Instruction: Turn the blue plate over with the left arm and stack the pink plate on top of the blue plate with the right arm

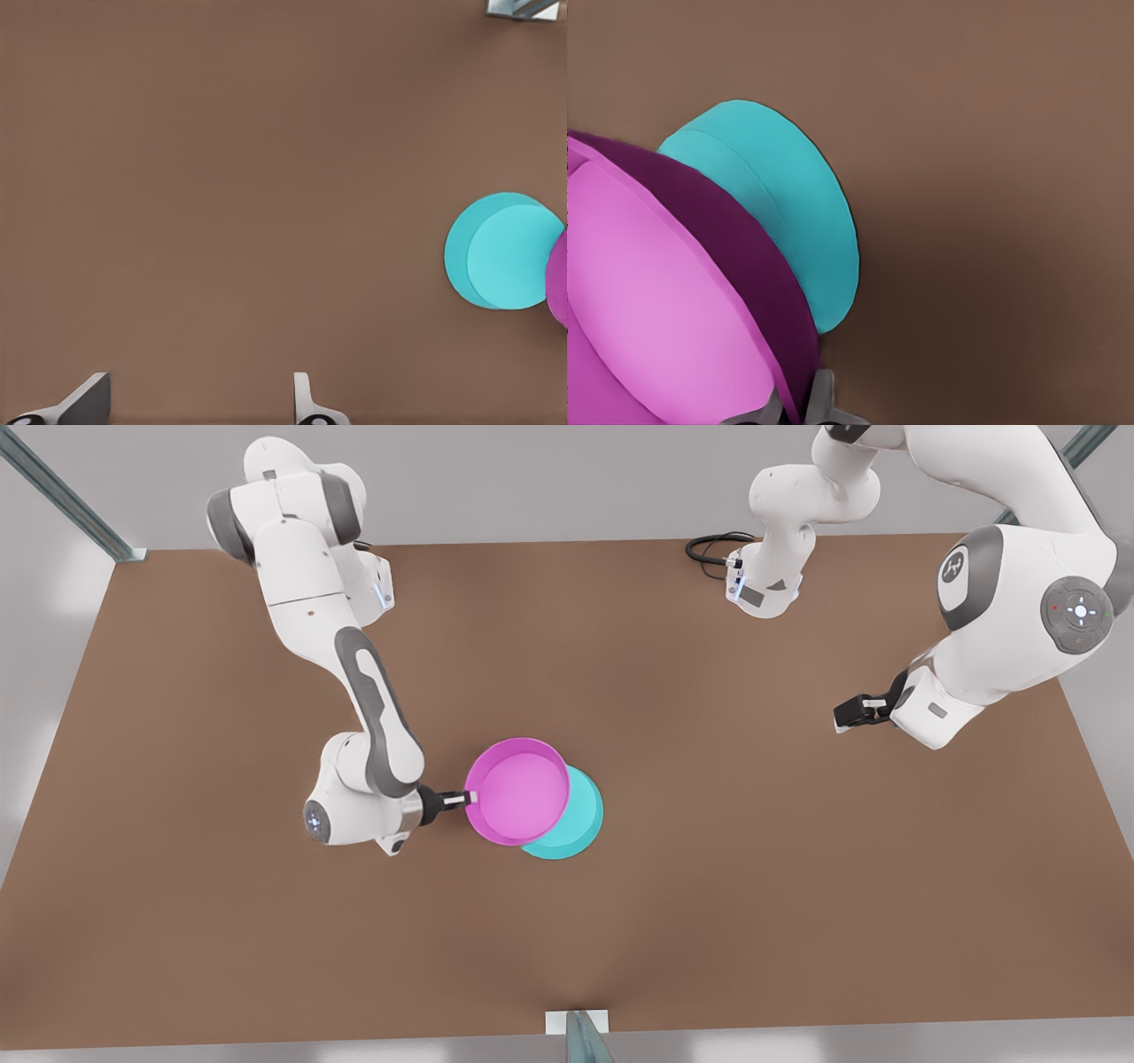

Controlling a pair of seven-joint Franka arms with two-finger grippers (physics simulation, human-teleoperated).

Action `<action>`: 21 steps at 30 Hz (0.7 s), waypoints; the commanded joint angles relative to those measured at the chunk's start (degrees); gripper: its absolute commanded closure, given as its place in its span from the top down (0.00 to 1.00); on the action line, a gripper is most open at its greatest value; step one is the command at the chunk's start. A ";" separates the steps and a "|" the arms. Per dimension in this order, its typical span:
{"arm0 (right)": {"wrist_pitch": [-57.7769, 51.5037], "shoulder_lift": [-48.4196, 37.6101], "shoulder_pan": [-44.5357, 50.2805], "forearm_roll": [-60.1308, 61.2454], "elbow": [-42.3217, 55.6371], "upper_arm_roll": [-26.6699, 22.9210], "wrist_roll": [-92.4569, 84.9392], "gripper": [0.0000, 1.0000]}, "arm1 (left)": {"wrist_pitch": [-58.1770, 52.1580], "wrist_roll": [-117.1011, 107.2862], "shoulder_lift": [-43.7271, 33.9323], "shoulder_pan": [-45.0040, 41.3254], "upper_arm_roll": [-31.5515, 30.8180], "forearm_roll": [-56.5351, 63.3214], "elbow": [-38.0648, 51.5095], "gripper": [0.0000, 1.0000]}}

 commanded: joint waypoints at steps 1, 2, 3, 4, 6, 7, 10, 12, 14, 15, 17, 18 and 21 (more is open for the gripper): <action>1.97 1.10 1.69 2.00 1.06 0.02 6.12 0.21 | -0.08 0.98 -0.06 0.09 -0.02 -0.19 0.03 1.00; 3.90 1.62 2.75 2.09 1.15 0.10 6.74 0.21 | -0.17 0.98 -0.07 0.01 0.07 -0.45 0.03 1.00; 4.52 2.24 3.54 2.18 1.15 0.10 6.74 0.21 | -0.08 0.89 -0.06 0.00 -0.02 -0.36 0.03 1.00; 4.70 2.59 3.80 2.18 1.24 0.10 6.74 0.21 | -0.17 0.98 -0.07 0.09 -0.02 -0.54 0.03 1.00; 5.49 3.21 3.98 2.09 1.15 0.37 6.74 0.21 | -0.26 1.15 -0.07 0.00 -0.02 -0.54 0.03 1.00; 6.28 3.91 3.98 2.09 1.24 0.98 7.09 0.21 | -0.26 1.51 -0.07 0.09 -0.02 -0.63 0.03 1.00; 7.16 4.26 4.07 1.91 1.24 2.04 8.41 0.21 | -0.26 1.42 -0.07 0.09 -0.02 -0.63 0.03 1.00; 7.16 4.61 4.51 1.83 1.15 2.04 8.59 0.21 | -0.26 1.33 -0.07 0.00 -0.02 -0.72 0.03 1.00; 8.21 4.70 4.59 1.65 1.24 2.04 8.59 0.21 | -0.26 1.24 -0.07 0.00 -0.02 -0.72 0.03 1.00; 8.39 4.70 4.68 1.56 1.24 2.04 8.59 0.27 | -0.26 1.24 -0.07 0.09 -0.02 -0.72 0.03 1.00; 8.48 4.70 4.68 1.47 1.24 2.04 8.59 1.00 | -0.26 1.07 -0.07 0.00 -0.02 -0.63 0.03 1.00; 8.48 4.70 4.68 1.47 1.24 2.04 8.50 1.00 | -0.26 1.07 -0.07 0.00 -0.02 -0.63 0.03 1.00; 7.51 3.91 4.68 1.30 1.68 1.95 8.41 1.00 | -0.26 1.07 -0.07 0.00 -0.02 -0.72 0.03 1.00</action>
